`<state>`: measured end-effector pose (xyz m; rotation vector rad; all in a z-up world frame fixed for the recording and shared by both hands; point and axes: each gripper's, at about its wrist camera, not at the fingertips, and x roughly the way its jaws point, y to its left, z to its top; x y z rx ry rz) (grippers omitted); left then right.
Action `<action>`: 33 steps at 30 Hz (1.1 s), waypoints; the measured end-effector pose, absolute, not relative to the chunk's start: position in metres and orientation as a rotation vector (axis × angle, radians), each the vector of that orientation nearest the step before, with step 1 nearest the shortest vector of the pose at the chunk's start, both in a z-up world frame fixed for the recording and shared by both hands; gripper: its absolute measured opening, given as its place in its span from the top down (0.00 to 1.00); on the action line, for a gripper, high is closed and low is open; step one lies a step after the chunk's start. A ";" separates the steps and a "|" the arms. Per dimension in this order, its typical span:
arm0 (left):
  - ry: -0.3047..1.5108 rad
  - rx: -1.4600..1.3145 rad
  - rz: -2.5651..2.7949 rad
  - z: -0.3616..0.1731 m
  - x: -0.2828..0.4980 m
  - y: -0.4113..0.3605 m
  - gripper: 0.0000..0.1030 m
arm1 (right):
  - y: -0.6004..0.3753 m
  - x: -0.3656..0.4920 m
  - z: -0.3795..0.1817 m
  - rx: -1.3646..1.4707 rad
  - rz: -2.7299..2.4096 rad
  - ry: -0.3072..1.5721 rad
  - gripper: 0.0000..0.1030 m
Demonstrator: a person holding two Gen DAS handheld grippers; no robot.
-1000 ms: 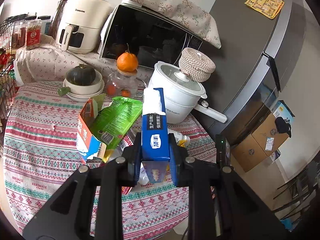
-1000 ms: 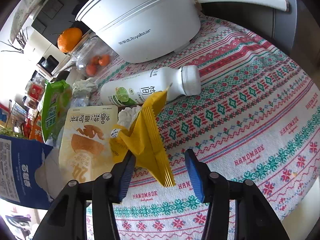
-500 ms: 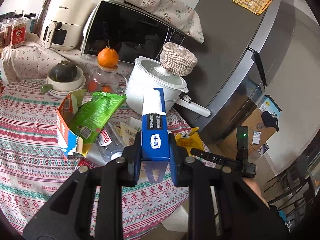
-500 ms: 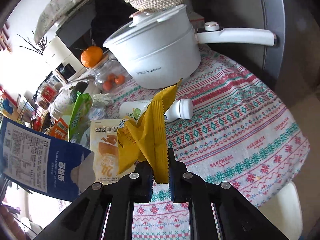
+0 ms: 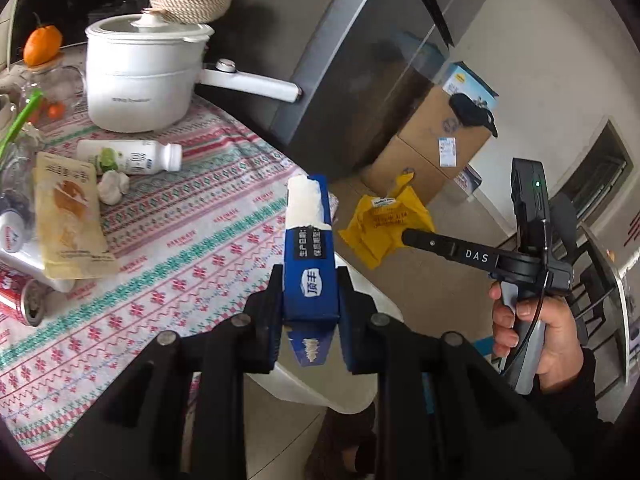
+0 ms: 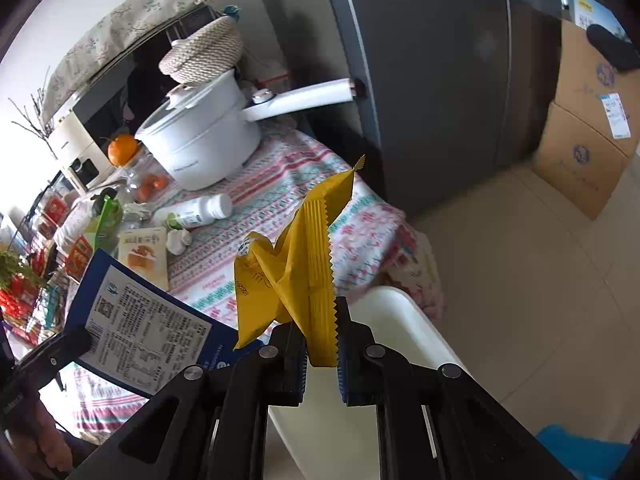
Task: Collect trash
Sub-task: 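Carry the carton and wrapper over the white bin and release both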
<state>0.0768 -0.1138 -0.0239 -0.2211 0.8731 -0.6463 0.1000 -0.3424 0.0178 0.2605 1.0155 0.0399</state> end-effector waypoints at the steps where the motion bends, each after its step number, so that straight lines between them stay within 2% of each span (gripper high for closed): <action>1: 0.887 -0.208 -0.660 -0.030 0.076 -0.124 0.75 | -0.351 0.095 0.015 0.266 0.023 1.026 0.88; 11: 1.060 -0.143 -0.680 -0.093 0.088 -0.174 0.75 | -0.387 0.059 -0.010 0.305 -0.067 1.089 0.88; 20: 1.072 -0.025 -0.651 -0.105 0.087 -0.174 0.75 | -0.397 0.052 -0.022 0.305 -0.080 1.138 0.88; 23: 1.052 -0.008 -0.648 -0.098 0.088 -0.169 0.57 | -0.396 0.053 -0.024 0.306 -0.074 1.151 0.88; 25: 1.026 0.000 -0.634 -0.090 0.087 -0.162 0.40 | -0.397 0.052 -0.024 0.308 -0.071 1.153 0.88; 30: 0.969 0.053 -0.546 -0.070 0.081 -0.144 0.22 | -0.395 0.054 -0.027 0.297 -0.070 1.171 0.88; 33: 0.947 0.070 -0.485 -0.061 0.080 -0.130 0.18 | -0.389 0.057 -0.033 0.277 -0.062 1.199 0.88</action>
